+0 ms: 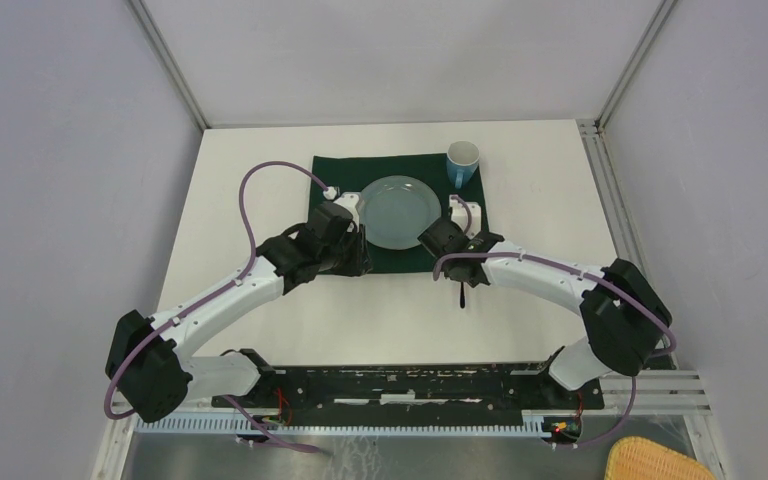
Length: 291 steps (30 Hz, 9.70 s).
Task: Set the dinner table for one person
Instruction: Pick up the fork at the center of the board, then place the fork on the napkin, then adjust the cup on the napkin.
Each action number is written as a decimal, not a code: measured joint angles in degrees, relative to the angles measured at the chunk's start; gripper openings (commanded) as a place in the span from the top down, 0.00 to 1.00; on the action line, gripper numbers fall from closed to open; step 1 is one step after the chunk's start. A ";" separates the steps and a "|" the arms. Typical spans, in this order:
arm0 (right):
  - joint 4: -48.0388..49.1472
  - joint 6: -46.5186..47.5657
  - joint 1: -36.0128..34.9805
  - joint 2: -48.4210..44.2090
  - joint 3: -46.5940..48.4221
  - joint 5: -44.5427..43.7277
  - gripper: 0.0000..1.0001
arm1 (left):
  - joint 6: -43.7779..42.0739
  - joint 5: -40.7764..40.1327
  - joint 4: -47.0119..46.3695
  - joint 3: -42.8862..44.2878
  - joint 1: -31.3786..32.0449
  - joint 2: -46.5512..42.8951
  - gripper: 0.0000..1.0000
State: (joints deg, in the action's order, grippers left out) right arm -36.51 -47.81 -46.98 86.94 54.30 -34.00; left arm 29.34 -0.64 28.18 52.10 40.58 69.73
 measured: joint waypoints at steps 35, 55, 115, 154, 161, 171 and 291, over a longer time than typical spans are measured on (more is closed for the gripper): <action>11.63 17.97 18.49 17.35 15.61 16.31 1.00 | 0.02 -2.89 0.02 0.02 -0.37 0.39 0.69; 13.20 18.82 20.85 22.10 17.86 18.56 1.00 | 0.02 -3.76 0.02 0.02 -0.98 1.20 0.69; 10.43 19.28 22.73 2.43 15.23 13.90 0.73 | 0.04 -3.74 0.00 0.02 -1.29 1.79 0.70; 15.41 19.23 22.43 17.81 16.50 18.95 0.74 | 0.04 -3.78 0.00 0.02 -1.33 3.13 0.70; 15.30 19.41 22.38 17.84 18.43 18.95 0.74 | 0.07 -3.78 0.00 0.02 -1.33 3.13 0.70; 10.99 19.78 22.34 17.62 22.14 17.42 0.70 | 0.04 -3.78 0.00 0.02 -1.33 3.13 0.70; -0.81 19.56 31.50 43.32 64.13 18.40 1.00 | 0.09 -5.27 0.46 0.76 -1.36 5.18 0.70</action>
State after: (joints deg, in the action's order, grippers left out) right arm -37.32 -28.25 -15.49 130.26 118.43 -15.59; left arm 29.43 -5.91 28.64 52.86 39.22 74.91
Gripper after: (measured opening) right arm 0.023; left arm 0.305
